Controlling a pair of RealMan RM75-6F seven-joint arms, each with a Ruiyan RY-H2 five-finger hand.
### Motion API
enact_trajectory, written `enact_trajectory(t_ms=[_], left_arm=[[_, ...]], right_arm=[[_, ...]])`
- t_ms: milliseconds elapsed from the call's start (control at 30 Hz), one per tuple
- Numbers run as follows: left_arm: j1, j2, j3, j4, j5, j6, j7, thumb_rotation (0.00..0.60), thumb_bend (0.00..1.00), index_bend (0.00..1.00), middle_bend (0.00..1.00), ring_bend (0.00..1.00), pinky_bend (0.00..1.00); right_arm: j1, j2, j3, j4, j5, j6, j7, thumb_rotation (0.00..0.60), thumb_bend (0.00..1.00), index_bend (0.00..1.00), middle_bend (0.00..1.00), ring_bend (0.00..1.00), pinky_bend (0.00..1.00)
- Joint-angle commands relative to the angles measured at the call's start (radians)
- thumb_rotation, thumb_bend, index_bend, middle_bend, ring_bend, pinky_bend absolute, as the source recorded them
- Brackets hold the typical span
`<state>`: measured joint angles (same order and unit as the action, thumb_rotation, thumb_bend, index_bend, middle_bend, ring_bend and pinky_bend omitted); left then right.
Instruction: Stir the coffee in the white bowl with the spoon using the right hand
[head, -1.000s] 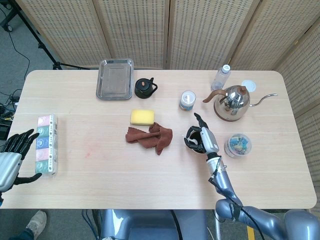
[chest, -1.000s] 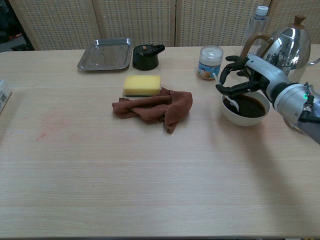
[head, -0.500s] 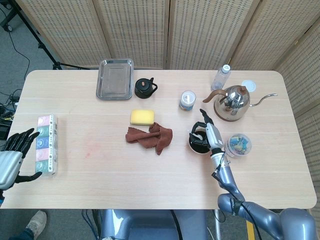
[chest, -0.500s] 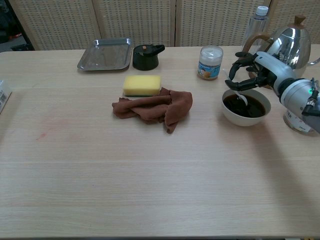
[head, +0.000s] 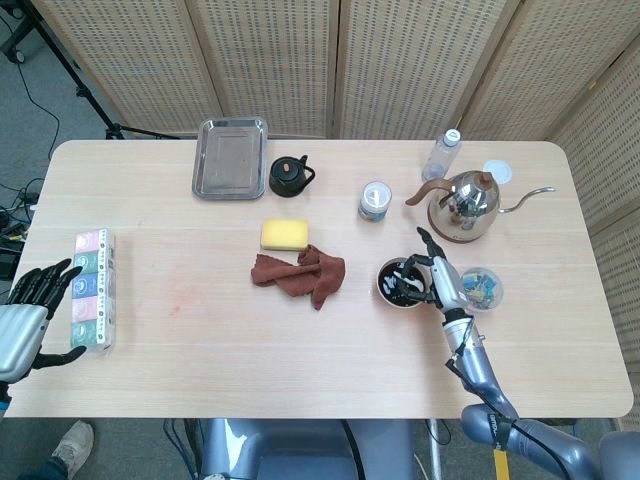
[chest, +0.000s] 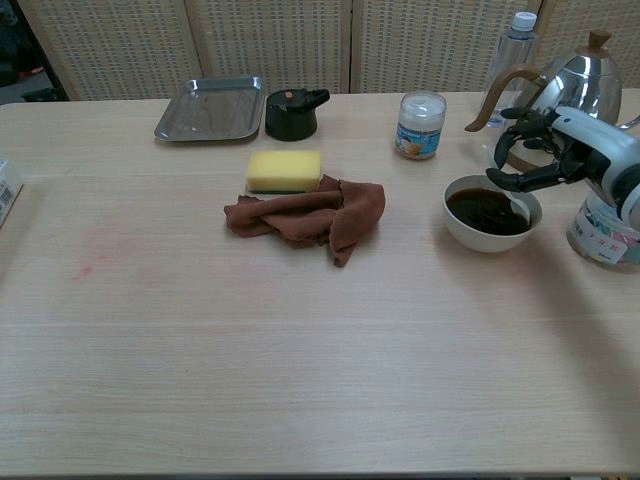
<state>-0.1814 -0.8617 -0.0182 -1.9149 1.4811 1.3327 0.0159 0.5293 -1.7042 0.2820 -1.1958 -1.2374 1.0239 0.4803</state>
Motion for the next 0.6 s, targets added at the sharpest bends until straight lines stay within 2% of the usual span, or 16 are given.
enact_trajectory(t_ms=[33,300,600], left_arm=[[-0.001,0.000,0.000,0.000,0.000,-0.001,-0.001,0.600,0.06,0.00,0.00,0.00,0.00],[-0.003,0.002,0.001,0.001,0.001,-0.005,-0.003,0.600,0.06,0.00,0.00,0.00,0.00],[-0.004,0.005,-0.002,0.005,-0.006,-0.008,-0.016,0.600,0.06,0.00,0.00,0.00,0.00]], right_arm=[[-0.002,0.005,-0.008,-0.018,-0.014,0.004,0.002,0.600,0.67,0.70,0.00,0.00,0.00],[0.027,-0.035,0.006,-0.014,0.001,-0.015,-0.022,0.600,0.67,0.70,0.00,0.00,0.00],[0.062,-0.099,0.034,0.076,0.032,-0.047,-0.009,0.600,0.67,0.70,0.00,0.00,0.00]])
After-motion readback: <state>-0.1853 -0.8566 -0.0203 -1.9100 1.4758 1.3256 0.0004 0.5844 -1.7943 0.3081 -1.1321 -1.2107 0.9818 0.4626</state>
